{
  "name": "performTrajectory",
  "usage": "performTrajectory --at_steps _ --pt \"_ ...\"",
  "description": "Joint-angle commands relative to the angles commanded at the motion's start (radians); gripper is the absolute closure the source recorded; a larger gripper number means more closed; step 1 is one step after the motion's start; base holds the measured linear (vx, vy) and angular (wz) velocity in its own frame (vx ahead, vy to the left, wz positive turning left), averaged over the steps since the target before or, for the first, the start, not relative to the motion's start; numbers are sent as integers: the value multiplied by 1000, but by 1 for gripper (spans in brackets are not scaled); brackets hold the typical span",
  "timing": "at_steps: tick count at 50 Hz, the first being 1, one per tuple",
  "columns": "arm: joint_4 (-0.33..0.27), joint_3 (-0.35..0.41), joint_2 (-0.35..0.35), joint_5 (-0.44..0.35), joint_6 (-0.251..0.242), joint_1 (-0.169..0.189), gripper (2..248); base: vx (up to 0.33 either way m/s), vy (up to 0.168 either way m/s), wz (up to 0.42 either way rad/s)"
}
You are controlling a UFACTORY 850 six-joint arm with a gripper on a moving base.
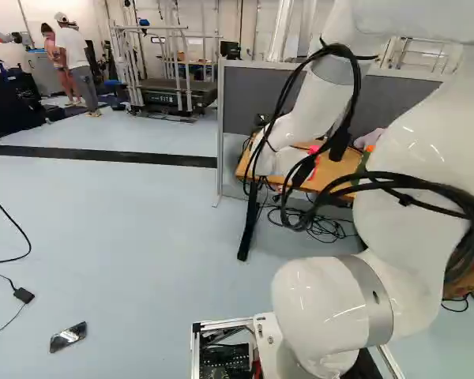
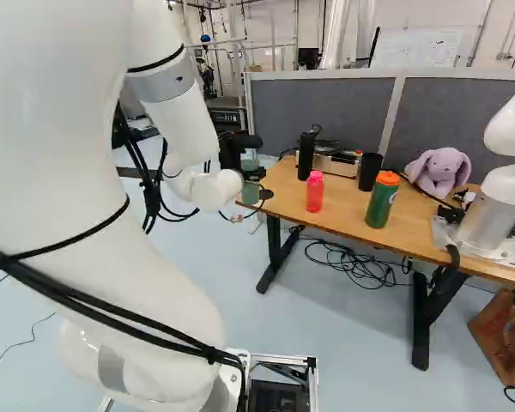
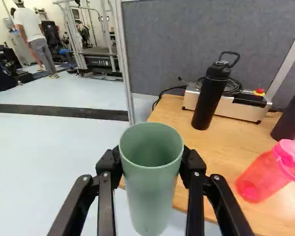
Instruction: Place the green cup on the table
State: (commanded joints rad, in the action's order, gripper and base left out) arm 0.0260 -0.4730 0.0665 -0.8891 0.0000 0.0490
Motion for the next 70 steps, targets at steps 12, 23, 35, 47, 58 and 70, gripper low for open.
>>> performTrajectory --at_steps 12,23,35,47,58,70 --pt "34 -65 61 -24 0 7 123 0 0 0" --pt "67 -126 116 -46 0 14 123 0 0 0" --pt "119 -193 195 -82 0 20 123 0 0 0" --pt "178 -263 278 -120 0 26 123 0 0 0" --pt "232 -328 354 -157 0 31 123 0 0 0" --pt "290 -402 436 -197 0 36 123 0 0 0"
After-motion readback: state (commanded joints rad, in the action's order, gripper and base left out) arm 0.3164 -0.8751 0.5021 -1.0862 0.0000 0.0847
